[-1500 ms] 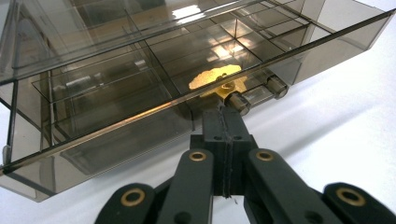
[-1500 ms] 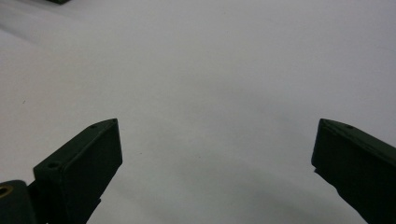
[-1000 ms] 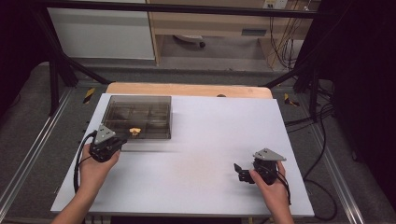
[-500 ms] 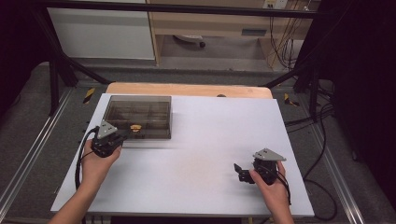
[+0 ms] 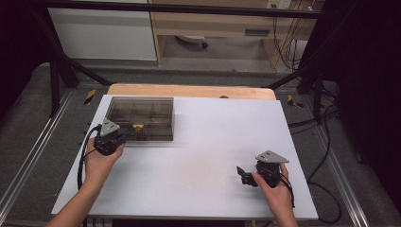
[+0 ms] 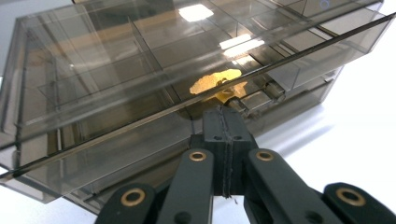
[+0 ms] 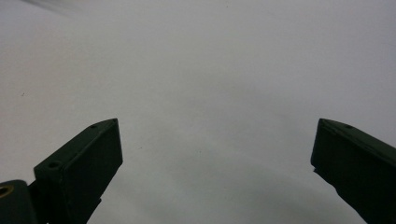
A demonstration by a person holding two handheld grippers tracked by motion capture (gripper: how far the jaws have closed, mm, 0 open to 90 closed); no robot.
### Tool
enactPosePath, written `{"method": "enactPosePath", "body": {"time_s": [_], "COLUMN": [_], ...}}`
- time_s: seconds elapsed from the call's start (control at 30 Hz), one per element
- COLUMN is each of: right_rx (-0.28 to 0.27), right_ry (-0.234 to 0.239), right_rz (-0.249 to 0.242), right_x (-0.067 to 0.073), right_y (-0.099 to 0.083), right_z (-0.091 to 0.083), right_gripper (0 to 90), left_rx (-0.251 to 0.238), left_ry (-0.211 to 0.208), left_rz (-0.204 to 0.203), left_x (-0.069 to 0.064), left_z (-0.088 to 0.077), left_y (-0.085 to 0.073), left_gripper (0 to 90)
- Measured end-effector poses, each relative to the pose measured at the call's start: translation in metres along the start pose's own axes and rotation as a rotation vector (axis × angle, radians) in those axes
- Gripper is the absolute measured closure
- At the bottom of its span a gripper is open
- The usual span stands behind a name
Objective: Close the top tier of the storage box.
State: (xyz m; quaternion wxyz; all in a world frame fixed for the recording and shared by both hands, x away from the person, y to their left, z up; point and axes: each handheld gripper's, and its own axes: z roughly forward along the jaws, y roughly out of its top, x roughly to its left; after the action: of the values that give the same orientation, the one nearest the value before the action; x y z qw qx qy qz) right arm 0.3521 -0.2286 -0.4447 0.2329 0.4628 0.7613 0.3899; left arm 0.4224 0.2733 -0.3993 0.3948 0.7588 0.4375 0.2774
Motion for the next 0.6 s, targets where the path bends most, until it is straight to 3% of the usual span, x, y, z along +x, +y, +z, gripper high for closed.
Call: {"method": "enactPosePath", "body": {"time_s": [0.3,0.6], "right_rx": [0.001,0.001], "right_ry": [0.001,0.004], "right_rz": [-0.001,0.001], "right_x": [0.0000,0.0003], "right_y": [0.0001,0.0002], "right_z": [0.0000,0.0002], "right_gripper": [2.7,2.7], "left_rx": [0.006,0.009], "left_ry": [0.003,0.014], "left_rz": [-0.021,-0.006], "left_x": [0.0034,0.0020], "left_z": [0.0093,0.0096], "left_y": [0.0070,0.0063], "left_gripper": [90.0,90.0]}}
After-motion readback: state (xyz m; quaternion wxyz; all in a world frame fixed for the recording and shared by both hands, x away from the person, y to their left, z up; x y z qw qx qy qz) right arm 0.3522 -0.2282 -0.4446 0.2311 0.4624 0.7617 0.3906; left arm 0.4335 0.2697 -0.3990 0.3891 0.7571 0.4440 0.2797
